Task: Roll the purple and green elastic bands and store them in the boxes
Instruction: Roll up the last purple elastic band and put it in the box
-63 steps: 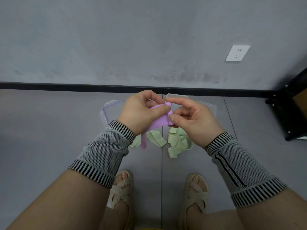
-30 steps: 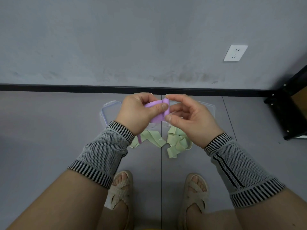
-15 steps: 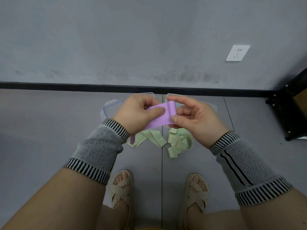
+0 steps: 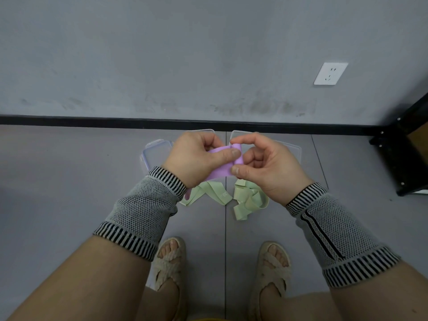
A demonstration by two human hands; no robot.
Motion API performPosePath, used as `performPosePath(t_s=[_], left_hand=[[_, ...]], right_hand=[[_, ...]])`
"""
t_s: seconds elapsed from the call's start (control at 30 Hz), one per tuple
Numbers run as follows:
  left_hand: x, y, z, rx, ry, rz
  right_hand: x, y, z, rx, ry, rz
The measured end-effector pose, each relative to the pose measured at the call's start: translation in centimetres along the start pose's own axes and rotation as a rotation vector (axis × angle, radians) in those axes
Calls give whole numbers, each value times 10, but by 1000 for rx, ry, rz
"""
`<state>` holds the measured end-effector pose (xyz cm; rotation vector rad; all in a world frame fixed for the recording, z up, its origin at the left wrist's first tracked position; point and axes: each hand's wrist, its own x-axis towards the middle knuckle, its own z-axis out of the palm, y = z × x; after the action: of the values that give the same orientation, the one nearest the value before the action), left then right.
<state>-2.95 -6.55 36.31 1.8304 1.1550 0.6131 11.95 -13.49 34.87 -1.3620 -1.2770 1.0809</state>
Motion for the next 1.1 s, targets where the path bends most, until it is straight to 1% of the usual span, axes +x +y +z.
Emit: performPosePath(t_s=[0.27,0.5,0.63,0.83,0.97,1.1], left_hand=[[-1,2,2,-67,15,-8],[-1,0,1,-61,28,-21],[-1,-1,2,-69,-2,-28],[-1,-5,-3,22,-98,-22],[-1,-9,-5,149,-66,39],[-1,-8,-4,133,-76,56]], right_hand=[[0,2,0,18,18,-4],[-1,0,1,113,-35,52],[-2,-1,0,131,-35,58],[-3,-1,-4,148,-33,56],[-3,-1,-4,146,-47,57],[-2,0,-7,206,-34,62]])
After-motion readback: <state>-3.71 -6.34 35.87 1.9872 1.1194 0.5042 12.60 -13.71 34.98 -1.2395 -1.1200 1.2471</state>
